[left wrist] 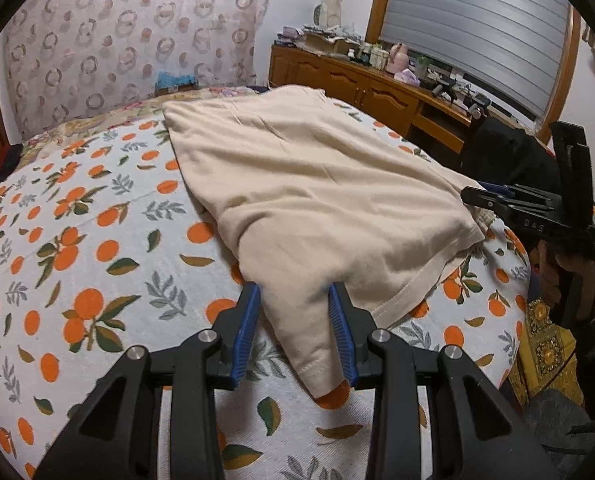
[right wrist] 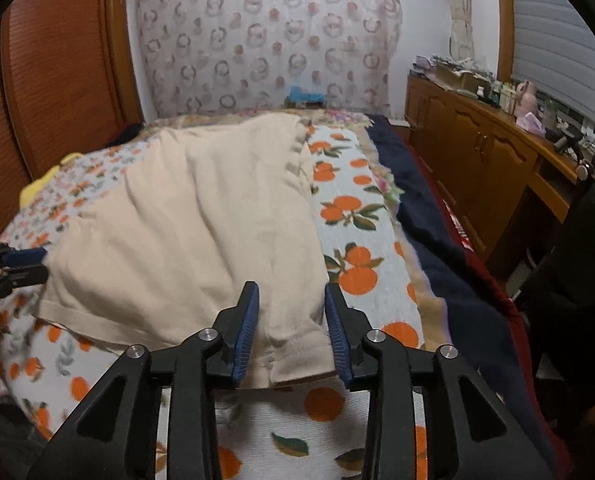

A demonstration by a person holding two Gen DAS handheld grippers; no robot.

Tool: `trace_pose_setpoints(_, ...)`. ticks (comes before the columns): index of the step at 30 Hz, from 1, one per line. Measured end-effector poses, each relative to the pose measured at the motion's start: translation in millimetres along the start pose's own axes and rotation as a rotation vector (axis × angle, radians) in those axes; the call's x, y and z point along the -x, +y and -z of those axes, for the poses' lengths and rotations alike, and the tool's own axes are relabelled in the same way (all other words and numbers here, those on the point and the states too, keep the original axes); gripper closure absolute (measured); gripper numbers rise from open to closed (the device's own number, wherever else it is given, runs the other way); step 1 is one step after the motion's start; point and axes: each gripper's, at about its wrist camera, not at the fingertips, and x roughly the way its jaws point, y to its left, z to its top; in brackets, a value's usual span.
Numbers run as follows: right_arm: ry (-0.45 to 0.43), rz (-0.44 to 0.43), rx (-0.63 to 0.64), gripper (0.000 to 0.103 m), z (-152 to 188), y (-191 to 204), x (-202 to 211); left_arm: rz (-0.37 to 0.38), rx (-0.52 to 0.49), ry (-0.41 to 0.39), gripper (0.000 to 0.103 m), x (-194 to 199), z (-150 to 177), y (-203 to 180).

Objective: Fold small clothes

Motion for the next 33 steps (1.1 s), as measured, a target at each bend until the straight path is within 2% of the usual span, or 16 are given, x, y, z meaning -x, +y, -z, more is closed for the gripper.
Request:
trace_pose_setpoints(4, 0.04, -0.002, -0.013, 0.061, 3, -7, -12, -0.009, 0.002, 0.047, 0.062, -11, 3, 1)
trace_pose_setpoints(6, 0.051, -0.006, -0.017, 0.06, 4, -10, -15, -0.01, -0.001, 0.042, 0.059, -12, 3, 0)
trace_pose_setpoints(11, 0.067, -0.024, -0.029, 0.054, 6, -15, -19, -0.015, 0.0, 0.036, 0.058, -12, 4, -2)
trace_pose_setpoints(13, 0.068, -0.028, -0.023, 0.053, 6, -14, -19, 0.01, 0.007, 0.032, 0.058, -11, 5, -1)
trace_pose_setpoints(14, 0.068, -0.029, -0.021, 0.053, 5, -14, -19, 0.039, 0.014, 0.029, 0.066, -10, 6, -2)
trace_pose_setpoints(15, 0.067, -0.034, -0.021, 0.053, 5, -14, -19, 0.054, 0.019, 0.027, 0.085, -9, 6, -1)
trace_pose_setpoints(17, 0.067, -0.042, -0.018, 0.053, 5, -14, -19, 0.063, 0.019, 0.011, 0.098, -4, 6, -1)
trace_pose_setpoints(22, 0.068, -0.055, -0.016, 0.053, 5, -15, -18, 0.091, 0.021, -0.019, 0.098, 16, 6, -6)
trace_pose_setpoints(33, 0.069, -0.04, 0.0, 0.052, 3, -14, -17, 0.075, 0.029, -0.01, 0.098, 13, 7, -6)
